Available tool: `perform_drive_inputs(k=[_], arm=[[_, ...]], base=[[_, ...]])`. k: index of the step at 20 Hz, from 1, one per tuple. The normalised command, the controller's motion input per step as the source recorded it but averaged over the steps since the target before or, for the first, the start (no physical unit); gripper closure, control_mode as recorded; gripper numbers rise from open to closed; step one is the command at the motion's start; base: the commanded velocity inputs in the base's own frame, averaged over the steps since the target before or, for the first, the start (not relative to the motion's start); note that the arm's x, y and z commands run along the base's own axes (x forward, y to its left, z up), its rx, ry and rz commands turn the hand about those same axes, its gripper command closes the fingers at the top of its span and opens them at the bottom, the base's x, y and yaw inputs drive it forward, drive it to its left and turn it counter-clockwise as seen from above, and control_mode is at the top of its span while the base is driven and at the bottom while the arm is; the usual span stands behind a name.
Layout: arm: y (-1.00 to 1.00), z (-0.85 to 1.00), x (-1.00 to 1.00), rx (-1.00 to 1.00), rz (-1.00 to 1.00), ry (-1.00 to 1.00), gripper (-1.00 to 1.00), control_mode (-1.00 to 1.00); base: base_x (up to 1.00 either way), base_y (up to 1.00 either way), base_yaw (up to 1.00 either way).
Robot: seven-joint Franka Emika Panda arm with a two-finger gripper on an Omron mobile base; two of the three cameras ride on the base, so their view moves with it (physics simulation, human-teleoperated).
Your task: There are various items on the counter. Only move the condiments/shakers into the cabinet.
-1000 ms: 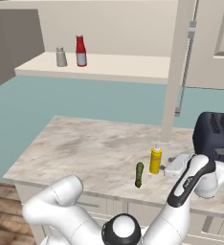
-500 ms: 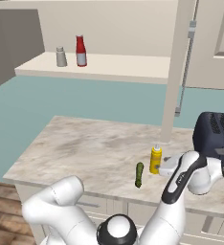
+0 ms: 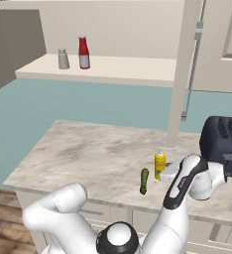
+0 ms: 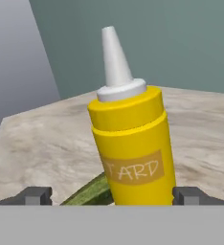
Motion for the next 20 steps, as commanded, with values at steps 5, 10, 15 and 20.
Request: perform_drive_inputs(k=[5,10,15,20], arm=[[0.04,0.00,0.05,0.00,0.00,0.02,-1.00,-1.00],[0.00,0.00,0.10,0.00,-0.01,0.03,-1.00,-1.00],[-0.04,0.00,0.22,0.00,0.00,0.01,-1.00,-1.00],[-0.04,0.00,0.26,0.00,0.00,0.00,-1.00,-1.00]], base=[[0.00,0.00,0.00],[0.00,0.00,0.00],[0.00,0.00,0.00],[0.00,0.00,0.00]])
